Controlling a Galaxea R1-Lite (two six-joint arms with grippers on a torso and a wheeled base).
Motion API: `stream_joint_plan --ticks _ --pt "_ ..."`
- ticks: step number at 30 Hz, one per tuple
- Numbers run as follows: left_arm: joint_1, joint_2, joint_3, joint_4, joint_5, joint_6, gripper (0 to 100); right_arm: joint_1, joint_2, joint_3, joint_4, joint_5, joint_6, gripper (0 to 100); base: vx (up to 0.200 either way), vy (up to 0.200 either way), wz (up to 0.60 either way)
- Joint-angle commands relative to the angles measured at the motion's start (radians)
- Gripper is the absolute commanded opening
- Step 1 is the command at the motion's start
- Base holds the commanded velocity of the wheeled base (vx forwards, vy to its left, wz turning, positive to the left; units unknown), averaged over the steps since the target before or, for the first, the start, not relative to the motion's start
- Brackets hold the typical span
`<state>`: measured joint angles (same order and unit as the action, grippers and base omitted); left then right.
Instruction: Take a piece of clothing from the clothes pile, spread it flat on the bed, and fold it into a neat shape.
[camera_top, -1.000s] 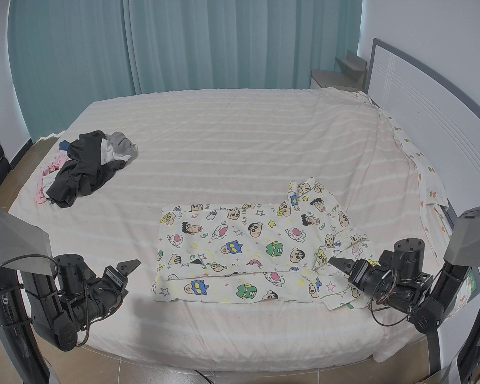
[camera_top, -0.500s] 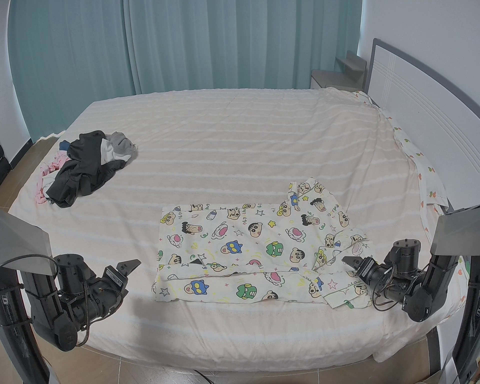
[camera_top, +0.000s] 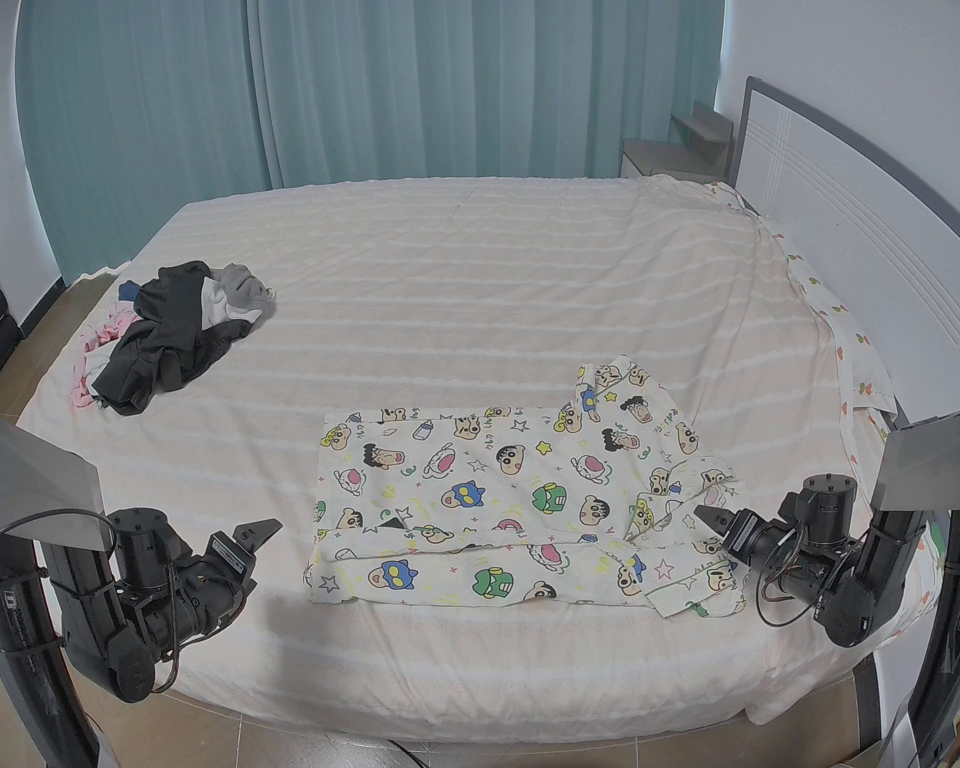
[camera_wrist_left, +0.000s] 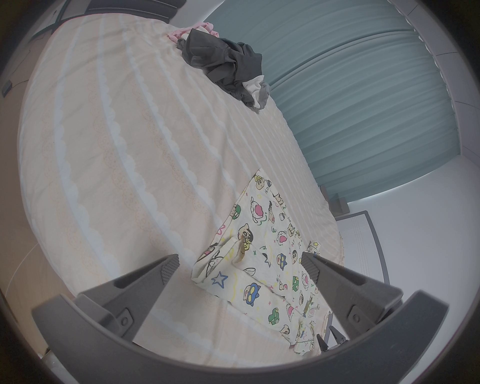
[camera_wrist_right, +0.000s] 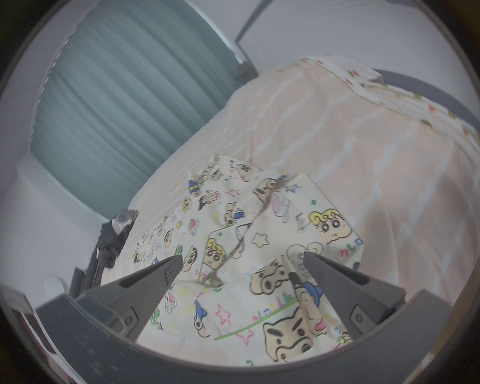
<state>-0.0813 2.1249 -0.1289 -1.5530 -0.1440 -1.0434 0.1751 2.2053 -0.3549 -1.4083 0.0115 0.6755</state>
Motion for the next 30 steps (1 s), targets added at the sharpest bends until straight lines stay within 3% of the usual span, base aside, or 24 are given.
stream_joint_plan --ticks 1,5,11,14,17,30 --pt "0.0 0.001 0.0 -0.018 0.0 0.0 100 0.06 -0.076 0.048 -0.012 -0.002 -0.113 100 0.0 0.0 0.0" --pt "0.0 0.001 0.0 -0.018 0.0 -0.001 100 0.098 -0.047 0.056 -0.029 -0.016 -0.281 100 0.0 0.0 0.0" --pt "0.0 0.001 0.0 -0.018 0.0 0.0 100 0.179 0.033 0.07 -0.051 -0.034 -0.404 100 0.0 0.0 0.0" --pt "0.0 0.001 0.0 -0.018 0.0 -0.001 100 0.204 0.116 0.073 -0.064 -0.036 -0.511 100 0.0 0.0 0.0" --pt "0.0 0.001 -0.001 -0.018 0.0 -0.001 100 0.222 0.159 0.073 -0.124 -0.051 -0.567 100 0.0 0.0 0.0" --pt "0.0 0.001 -0.001 -0.018 0.0 0.0 100 0.268 0.172 -0.032 -0.126 -0.151 -0.725 100 0.0 0.0 0.0"
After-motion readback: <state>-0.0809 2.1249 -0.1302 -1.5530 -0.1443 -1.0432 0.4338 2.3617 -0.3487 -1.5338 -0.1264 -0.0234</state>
